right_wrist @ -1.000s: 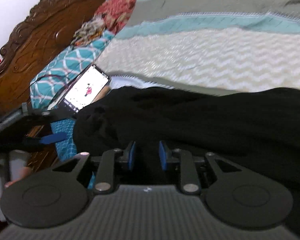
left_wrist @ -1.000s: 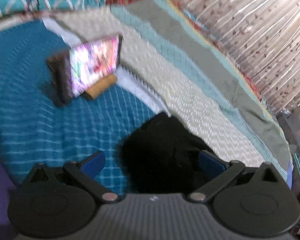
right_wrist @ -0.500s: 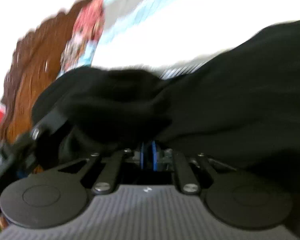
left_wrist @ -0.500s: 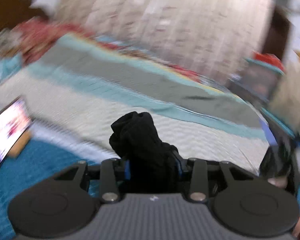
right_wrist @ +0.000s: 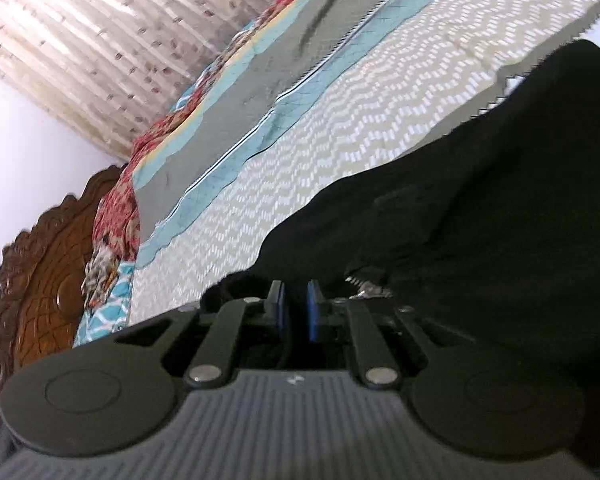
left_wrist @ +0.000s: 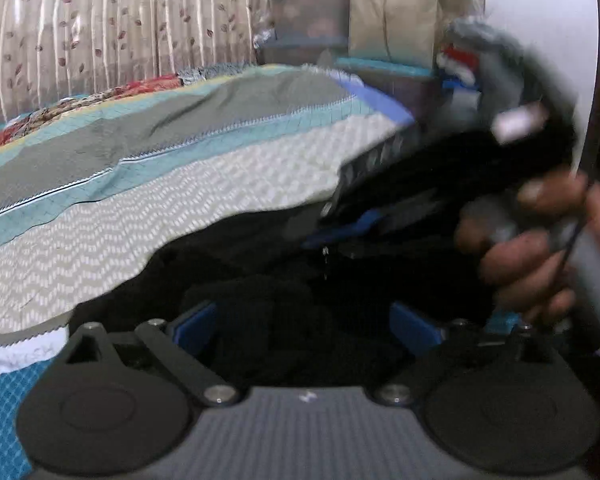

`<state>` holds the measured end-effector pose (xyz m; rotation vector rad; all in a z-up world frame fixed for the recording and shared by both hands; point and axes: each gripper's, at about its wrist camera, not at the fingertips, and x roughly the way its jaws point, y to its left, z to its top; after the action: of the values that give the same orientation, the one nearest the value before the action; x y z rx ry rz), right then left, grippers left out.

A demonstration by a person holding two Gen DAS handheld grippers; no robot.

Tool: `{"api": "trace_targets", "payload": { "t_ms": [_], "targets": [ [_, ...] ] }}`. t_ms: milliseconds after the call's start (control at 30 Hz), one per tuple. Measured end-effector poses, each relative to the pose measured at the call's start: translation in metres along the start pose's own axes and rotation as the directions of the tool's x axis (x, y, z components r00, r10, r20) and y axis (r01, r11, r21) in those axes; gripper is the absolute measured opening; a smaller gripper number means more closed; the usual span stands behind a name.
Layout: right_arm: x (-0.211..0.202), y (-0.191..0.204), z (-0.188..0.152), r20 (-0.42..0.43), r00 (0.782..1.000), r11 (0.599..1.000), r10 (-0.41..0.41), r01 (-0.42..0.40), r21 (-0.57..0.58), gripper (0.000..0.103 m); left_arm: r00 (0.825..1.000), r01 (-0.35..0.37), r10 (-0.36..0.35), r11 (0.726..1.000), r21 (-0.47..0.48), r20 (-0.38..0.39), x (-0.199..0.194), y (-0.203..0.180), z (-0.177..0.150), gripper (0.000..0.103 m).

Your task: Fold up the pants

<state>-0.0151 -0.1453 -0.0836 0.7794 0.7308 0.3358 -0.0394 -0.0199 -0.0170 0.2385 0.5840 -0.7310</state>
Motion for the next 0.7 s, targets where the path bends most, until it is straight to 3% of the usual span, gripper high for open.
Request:
{"api": "trace_targets", "payload": {
  "t_ms": [33, 100, 167, 233, 267, 300, 333, 400, 467, 500, 633, 700],
  "targets": [
    [0.003, 0.000, 0.002, -0.013, 1.000, 1.000, 0.017, -0.017, -0.014, 0.026, 1.000, 0.005, -0.004, 0.999, -0.033, 0.017, -0.011, 0.007, 0.002, 0.096],
    [0.011, 0.004, 0.002, -0.040, 0.998, 0.997, 0.053, -0.054, -0.049, 0.055, 0.996, 0.021, -0.012, 0.994, -0.107, 0.084, -0.039, 0.024, 0.004, 0.098],
    [0.025, 0.011, 0.003, -0.081, 0.994, 0.993, 0.068, -0.075, -0.087, 0.065, 0.988, 0.010, 0.020, 0.981, -0.196, 0.151, -0.061, 0.043, 0.005, 0.098],
    [0.040, 0.018, 0.003, -0.112, 0.993, 0.990, 0.037, -0.051, -0.129, 0.067, 0.982, -0.026, 0.081, 0.953, -0.303, 0.170, -0.070, 0.065, 0.007, 0.091],
    [0.048, 0.022, 0.002, -0.117, 0.993, 0.987, 0.002, -0.021, -0.162, 0.065, 0.983, -0.039, 0.099, 0.936, -0.350, 0.156, -0.068, 0.076, 0.006, 0.078],
    [0.053, 0.028, 0.000, -0.111, 0.993, 0.976, -0.041, 0.016, -0.215, 0.039, 0.986, -0.050, 0.108, 0.922, -0.383, 0.129, -0.062, 0.085, 0.005, 0.059],
    [0.053, 0.033, -0.003, -0.084, 0.993, 0.960, -0.086, 0.060, -0.273, 0.022, 0.989, -0.066, 0.114, 0.908, -0.413, 0.093, -0.054, 0.092, 0.004, 0.050],
    [0.042, 0.040, -0.007, -0.007, 0.995, 0.934, -0.100, 0.091, -0.345, 0.008, 0.995, -0.074, 0.100, 0.881, -0.467, 0.030, -0.033, 0.104, 0.000, 0.028],
    [0.031, 0.041, -0.008, 0.055, 0.989, 0.905, -0.137, 0.147, -0.398, 0.006, 0.997, -0.077, 0.076, 0.869, -0.489, -0.022, -0.010, 0.108, -0.001, 0.021],
    [0.027, 0.041, -0.010, 0.076, 0.983, 0.890, -0.165, 0.182, -0.419, 0.006, 0.996, -0.092, 0.073, 0.876, -0.474, -0.057, 0.002, 0.106, -0.003, 0.021],
    [0.036, 0.026, -0.025, 0.029, 0.961, 0.841, -0.275, 0.255, -0.476, 0.008, 0.982, -0.125, 0.064, 0.925, -0.358, -0.178, 0.040, 0.080, -0.026, 0.021],
    [0.038, 0.020, -0.027, 0.015, 0.957, 0.837, -0.291, 0.262, -0.481, 0.011, 0.978, -0.166, 0.125, 0.950, -0.264, -0.165, 0.043, 0.063, -0.030, 0.020]
  ]
}}
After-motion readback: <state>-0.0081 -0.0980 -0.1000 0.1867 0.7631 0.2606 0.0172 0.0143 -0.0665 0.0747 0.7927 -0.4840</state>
